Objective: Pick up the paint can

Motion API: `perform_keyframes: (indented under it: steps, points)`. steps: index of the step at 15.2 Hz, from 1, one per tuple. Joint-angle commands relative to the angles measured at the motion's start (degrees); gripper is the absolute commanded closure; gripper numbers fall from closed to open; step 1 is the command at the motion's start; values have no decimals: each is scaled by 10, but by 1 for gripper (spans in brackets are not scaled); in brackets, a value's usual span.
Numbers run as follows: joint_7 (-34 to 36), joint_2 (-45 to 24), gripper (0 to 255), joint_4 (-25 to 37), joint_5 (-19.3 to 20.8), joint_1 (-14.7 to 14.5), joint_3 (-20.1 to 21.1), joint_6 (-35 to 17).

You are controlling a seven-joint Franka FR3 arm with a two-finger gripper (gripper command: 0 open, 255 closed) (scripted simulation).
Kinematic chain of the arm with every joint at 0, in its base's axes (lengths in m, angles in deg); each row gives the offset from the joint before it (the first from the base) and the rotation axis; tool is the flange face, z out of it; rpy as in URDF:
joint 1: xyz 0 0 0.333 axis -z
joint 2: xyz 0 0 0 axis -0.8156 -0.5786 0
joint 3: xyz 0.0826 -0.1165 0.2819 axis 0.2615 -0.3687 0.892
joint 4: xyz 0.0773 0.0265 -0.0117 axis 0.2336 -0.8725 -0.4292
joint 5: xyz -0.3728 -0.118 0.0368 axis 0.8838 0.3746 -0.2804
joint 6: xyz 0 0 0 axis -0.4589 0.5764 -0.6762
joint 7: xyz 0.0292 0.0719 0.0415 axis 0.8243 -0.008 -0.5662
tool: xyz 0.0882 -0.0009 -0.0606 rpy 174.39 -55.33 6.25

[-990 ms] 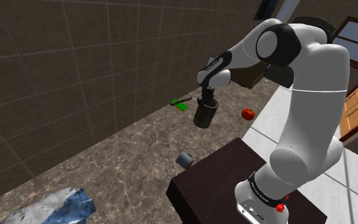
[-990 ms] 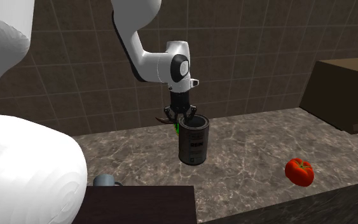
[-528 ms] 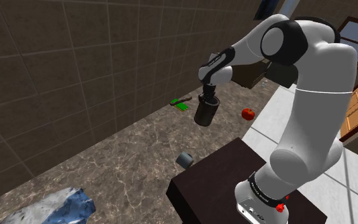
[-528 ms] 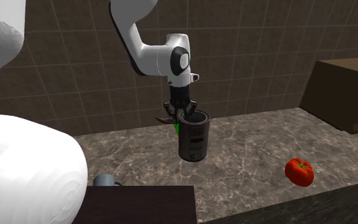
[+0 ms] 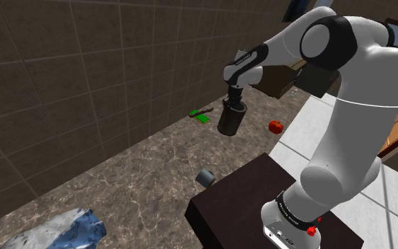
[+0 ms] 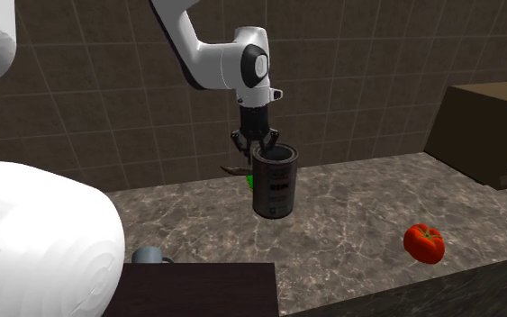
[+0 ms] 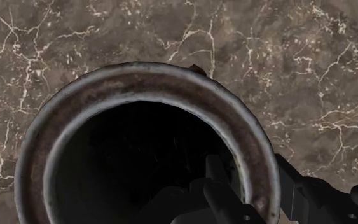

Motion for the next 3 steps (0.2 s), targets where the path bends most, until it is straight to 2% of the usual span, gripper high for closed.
perform_keyframes:
  steps: [1, 3]
  points:
    - [0, 12, 255, 4, 3, -1, -2, 14]
    - [0, 13, 255, 4, 3, -1, -2, 15]
